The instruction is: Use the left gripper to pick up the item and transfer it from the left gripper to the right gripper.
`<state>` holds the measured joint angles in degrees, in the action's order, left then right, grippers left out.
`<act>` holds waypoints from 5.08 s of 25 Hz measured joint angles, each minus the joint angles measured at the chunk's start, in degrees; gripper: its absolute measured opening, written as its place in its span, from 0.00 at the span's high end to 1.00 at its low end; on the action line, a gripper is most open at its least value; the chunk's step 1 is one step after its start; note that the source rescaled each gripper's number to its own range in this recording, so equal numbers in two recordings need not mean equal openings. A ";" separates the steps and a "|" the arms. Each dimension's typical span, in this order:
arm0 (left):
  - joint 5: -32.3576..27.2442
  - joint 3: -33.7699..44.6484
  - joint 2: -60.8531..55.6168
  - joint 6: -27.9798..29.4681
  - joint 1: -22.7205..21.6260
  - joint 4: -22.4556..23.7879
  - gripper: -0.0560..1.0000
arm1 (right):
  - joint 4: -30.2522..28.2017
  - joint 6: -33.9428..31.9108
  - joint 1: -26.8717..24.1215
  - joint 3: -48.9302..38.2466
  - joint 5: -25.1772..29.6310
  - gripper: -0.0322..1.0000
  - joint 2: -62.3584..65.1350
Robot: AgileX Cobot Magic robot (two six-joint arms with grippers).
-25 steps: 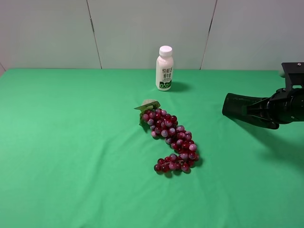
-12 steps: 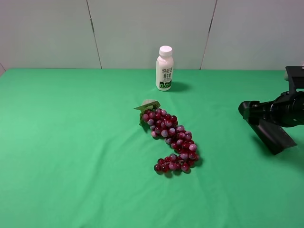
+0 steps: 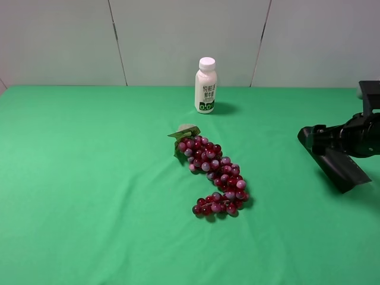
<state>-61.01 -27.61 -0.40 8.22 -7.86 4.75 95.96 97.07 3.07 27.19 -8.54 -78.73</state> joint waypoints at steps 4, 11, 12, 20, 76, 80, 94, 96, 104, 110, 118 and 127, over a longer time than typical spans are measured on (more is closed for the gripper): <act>-0.06 0.00 0.00 0.00 0.00 0.00 0.00 | 0.00 0.00 0.00 0.00 0.13 0.00 3.98; -0.06 0.00 0.00 0.00 0.00 0.00 0.00 | 0.00 0.00 0.00 0.00 0.57 0.00 10.38; -0.06 0.00 0.00 0.00 0.00 0.00 0.00 | 0.00 0.00 0.00 0.00 0.73 0.00 11.07; -0.06 0.00 0.00 0.00 0.00 0.00 0.00 | 0.00 0.00 0.00 -0.02 3.02 0.00 17.20; 0.00 0.00 0.00 0.00 0.00 0.07 0.00 | -87.62 -90.26 0.00 8.33 65.20 0.00 52.12; 0.00 0.00 0.00 0.00 0.00 0.07 0.00 | -88.55 -91.56 0.00 8.33 66.08 0.00 57.61; 0.00 0.00 0.00 0.00 0.00 0.02 0.00 | -95.26 -99.17 0.00 3.48 68.70 0.00 75.71; 0.00 0.00 0.00 0.00 0.00 0.02 0.00 | -95.96 -99.71 -0.06 2.66 68.75 0.00 78.21; 0.00 0.00 0.00 0.00 0.00 0.02 0.00 | -96.91 -100.23 -4.23 1.44 67.44 0.00 78.95; 0.00 0.00 0.00 0.00 0.00 0.02 0.00 | -96.91 -100.23 -4.50 1.44 66.88 0.00 78.97; 0.00 0.00 0.00 0.00 0.00 0.02 0.00 | -96.91 -100.23 -4.50 1.44 66.82 0.00 78.97; 0.00 0.00 0.00 0.00 0.00 0.02 0.00 | -96.91 -100.23 -4.50 1.44 66.82 0.00 78.97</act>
<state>-61.01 -27.61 -0.40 8.22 -7.86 4.77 -0.94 -3.15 -1.43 28.63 58.28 0.24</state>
